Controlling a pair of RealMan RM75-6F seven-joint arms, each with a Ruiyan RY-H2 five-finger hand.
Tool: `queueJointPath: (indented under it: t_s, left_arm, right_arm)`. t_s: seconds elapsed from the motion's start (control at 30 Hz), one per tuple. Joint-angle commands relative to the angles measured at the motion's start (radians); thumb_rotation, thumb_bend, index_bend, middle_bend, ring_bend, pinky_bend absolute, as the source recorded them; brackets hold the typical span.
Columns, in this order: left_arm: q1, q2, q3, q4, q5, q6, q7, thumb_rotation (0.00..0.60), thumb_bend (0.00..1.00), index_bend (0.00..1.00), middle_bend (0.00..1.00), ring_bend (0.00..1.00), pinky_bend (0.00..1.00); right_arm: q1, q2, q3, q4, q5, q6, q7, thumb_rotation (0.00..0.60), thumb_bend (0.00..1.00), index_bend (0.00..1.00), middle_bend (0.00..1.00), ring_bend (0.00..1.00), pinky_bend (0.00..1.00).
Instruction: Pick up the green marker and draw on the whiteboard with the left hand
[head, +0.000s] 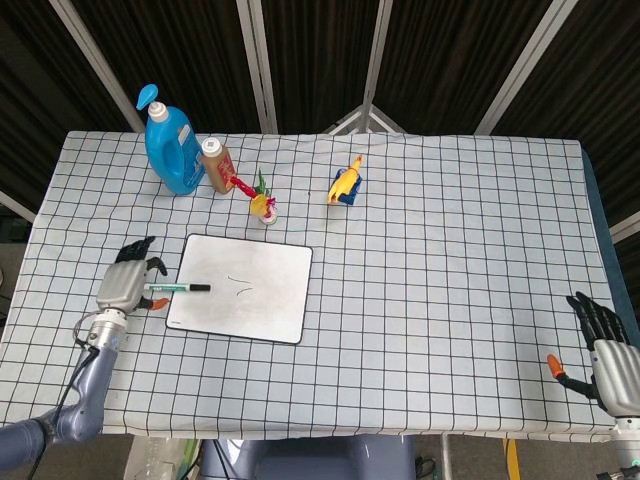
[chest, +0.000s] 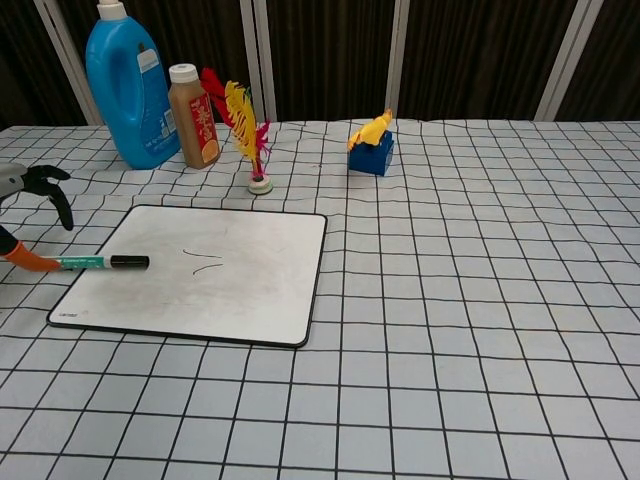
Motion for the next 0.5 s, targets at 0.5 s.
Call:
queueJointPath:
  t_s: [0.5]
  left_arm:
    - [0.285, 0.326, 0.166, -0.395, 0.323, 0.372, -0.098, 0.600, 0.09, 0.00, 0.00, 0.00, 0.00]
  right_arm:
    - [0.003, 0.006, -0.009, 0.001, 0.001, -0.017, -0.031, 0.600, 0.35, 0.00, 0.00, 0.00, 0.00]
